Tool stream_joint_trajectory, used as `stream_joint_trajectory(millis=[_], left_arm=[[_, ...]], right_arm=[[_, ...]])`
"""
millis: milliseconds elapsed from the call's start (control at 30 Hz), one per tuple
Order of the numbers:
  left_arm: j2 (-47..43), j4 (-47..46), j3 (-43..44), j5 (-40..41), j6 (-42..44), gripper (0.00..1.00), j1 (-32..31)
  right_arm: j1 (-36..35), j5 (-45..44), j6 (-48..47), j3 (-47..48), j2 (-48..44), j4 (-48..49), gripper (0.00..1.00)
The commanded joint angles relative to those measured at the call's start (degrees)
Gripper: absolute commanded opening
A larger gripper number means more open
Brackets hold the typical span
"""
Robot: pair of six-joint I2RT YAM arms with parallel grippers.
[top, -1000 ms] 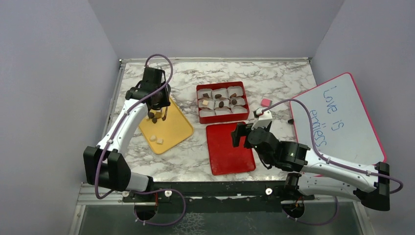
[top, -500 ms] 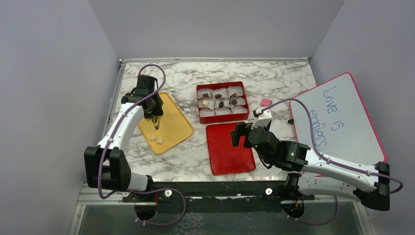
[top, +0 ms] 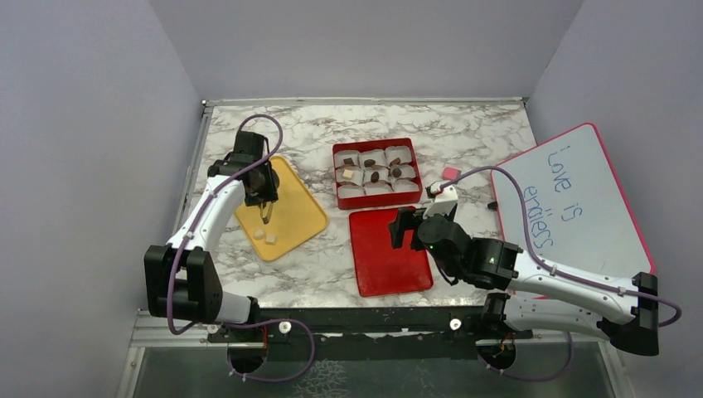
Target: Pack the chocolate
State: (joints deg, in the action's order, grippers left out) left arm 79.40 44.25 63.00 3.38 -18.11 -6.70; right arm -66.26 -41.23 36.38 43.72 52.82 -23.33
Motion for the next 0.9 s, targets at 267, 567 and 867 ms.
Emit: stream_joint_trajectory(millis=[267, 567, 867], left_arm=[[3.31, -2.27, -1.37, -0.11, 0.92, 0.39, 0.37], [1.70, -1.88, -1.57, 0.82, 0.40, 0.39, 0.38], [1.62, -1.23, -2.30, 1.97, 0.26, 0.40, 0.38]], right_arm=[[0.16, -0.33, -0.35, 1.15, -0.56, 1.61, 0.95], [0.17, -0.42, -0.35, 1.01, -0.34, 1.89, 0.95], [0.16, -0.23, -0.78, 1.65, 0.20, 2.18, 0.95]])
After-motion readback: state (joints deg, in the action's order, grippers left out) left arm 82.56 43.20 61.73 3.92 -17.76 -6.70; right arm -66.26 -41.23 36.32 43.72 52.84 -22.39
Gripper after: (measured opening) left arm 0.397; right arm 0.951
